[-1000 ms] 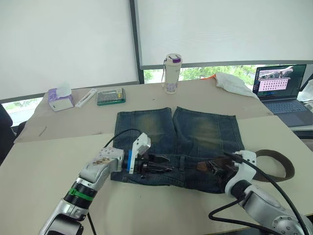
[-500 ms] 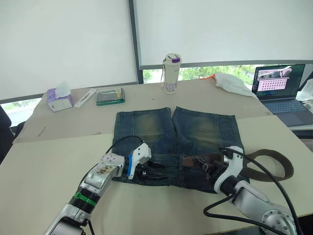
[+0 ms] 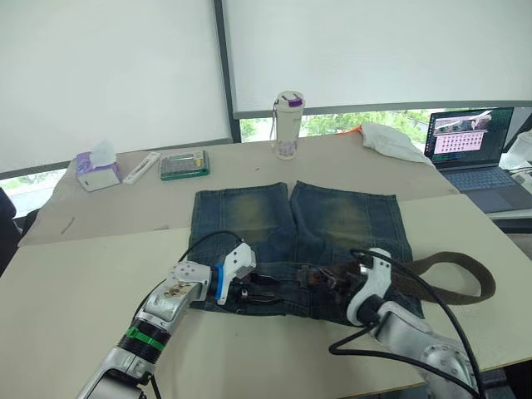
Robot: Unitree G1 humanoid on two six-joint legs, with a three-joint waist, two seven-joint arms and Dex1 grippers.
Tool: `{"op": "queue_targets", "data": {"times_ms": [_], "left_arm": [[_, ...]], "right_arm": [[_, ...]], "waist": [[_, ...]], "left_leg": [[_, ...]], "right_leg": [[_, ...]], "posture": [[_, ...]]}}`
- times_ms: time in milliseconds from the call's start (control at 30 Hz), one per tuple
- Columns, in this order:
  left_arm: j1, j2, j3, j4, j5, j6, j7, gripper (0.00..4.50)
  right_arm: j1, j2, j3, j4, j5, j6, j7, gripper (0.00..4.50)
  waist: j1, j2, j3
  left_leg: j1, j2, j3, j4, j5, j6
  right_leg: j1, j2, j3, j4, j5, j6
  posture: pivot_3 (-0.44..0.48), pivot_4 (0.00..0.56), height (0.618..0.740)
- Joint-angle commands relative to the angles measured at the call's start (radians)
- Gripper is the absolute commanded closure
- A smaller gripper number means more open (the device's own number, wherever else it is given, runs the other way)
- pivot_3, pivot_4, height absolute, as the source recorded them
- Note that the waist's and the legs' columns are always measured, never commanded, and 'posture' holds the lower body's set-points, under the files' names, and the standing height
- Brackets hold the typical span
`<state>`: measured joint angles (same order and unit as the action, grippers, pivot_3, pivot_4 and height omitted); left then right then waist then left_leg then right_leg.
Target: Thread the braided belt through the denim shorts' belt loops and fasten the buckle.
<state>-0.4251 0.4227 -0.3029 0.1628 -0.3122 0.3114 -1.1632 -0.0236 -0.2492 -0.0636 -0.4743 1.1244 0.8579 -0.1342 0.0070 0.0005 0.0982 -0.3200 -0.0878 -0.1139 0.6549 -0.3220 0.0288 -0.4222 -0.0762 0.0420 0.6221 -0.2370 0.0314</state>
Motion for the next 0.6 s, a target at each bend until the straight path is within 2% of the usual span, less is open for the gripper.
{"op": "queue_targets", "data": {"times_ms": [33,100,400,600], "left_arm": [[0.002,-0.012,0.030,-0.016,-0.018,0.052,0.028,2.15],[-0.001,-0.023,0.042,-0.026,-0.035,0.106,0.047,2.15],[-0.067,-0.111,0.205,-0.102,-0.268,0.623,0.227,2.15],[-0.097,-0.163,0.276,-0.122,-0.332,0.716,0.305,2.15]], "right_arm": [[-0.026,0.012,0.020,0.045,-0.010,0.006,0.052,4.50],[-0.035,0.019,0.031,0.075,-0.028,0.007,0.074,4.50],[-0.037,0.069,0.015,0.096,-0.013,0.005,0.159,4.50],[-0.020,0.067,0.019,0.078,-0.034,0.011,0.176,4.50]], "waist": [[0.002,0.000,0.000],[0.001,0.000,0.000],[-0.004,0.000,0.000],[-0.007,0.000,0.000]], "left_leg": [[0.000,0.000,0.000,0.000,0.000,0.000],[0.000,0.000,0.000,0.001,0.000,0.000],[0.000,0.000,0.000,0.003,0.000,0.001],[0.000,0.000,0.000,0.002,0.000,0.000]], "right_leg": [[0.000,0.000,0.000,0.001,0.000,0.000],[0.000,0.000,-0.001,0.001,0.000,0.000],[0.000,0.001,-0.001,0.003,0.000,0.000],[-0.001,0.001,-0.001,0.004,0.000,0.000]], "posture": [[0.000,0.150,0.740],[0.000,0.150,0.740],[0.000,0.150,0.740],[0.000,0.150,0.740]]}}
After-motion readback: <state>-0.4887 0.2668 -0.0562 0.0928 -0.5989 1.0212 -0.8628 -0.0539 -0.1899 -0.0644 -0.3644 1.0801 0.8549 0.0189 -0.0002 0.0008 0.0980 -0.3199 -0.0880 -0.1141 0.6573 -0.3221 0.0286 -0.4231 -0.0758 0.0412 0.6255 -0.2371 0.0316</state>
